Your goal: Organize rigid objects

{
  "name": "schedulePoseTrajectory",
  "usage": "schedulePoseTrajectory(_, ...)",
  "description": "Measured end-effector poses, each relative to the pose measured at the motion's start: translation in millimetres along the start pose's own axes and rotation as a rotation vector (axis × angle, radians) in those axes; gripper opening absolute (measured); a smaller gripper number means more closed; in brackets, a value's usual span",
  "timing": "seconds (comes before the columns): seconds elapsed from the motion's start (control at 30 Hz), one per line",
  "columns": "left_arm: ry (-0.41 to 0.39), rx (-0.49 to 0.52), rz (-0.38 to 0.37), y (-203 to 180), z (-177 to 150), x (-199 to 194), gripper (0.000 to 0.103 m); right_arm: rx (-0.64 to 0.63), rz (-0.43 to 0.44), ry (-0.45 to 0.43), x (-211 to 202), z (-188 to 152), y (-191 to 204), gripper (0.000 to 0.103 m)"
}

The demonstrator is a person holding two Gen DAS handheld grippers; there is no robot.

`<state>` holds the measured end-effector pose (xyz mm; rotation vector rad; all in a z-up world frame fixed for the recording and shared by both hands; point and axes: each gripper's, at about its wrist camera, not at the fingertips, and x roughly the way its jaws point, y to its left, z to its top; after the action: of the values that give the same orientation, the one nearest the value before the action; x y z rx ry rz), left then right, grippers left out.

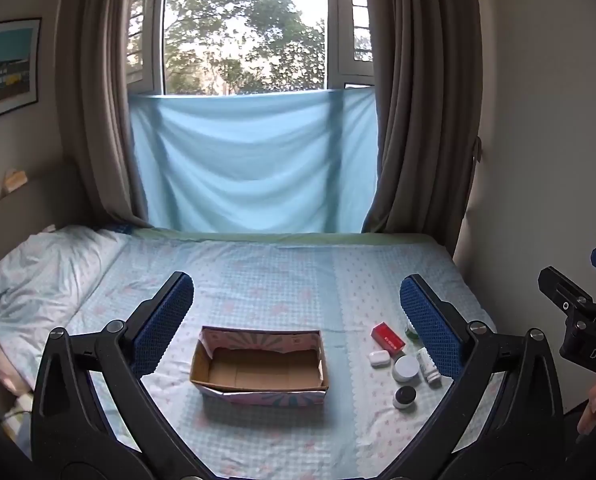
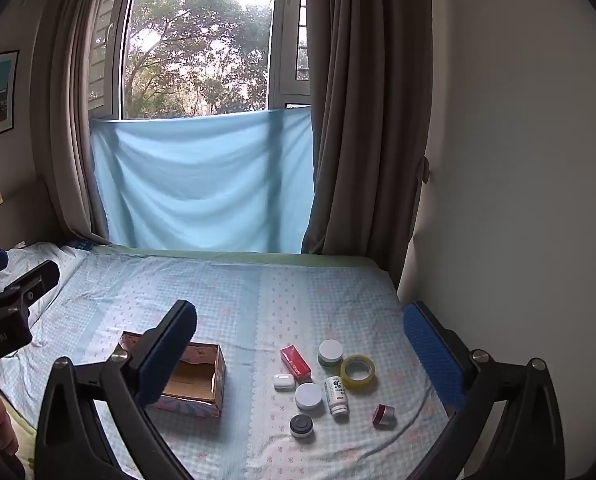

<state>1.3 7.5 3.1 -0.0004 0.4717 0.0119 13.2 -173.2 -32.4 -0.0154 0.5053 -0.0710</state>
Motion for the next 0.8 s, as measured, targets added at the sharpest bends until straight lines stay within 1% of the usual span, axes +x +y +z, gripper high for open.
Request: schedulePoseTrajectory(0.8, 0.008, 0.007, -0.015, -2.7, 0.8, 6.4, 0.103, 0.009, -0.005, 0.0, 0.0, 1.0, -1.9, 0.103)
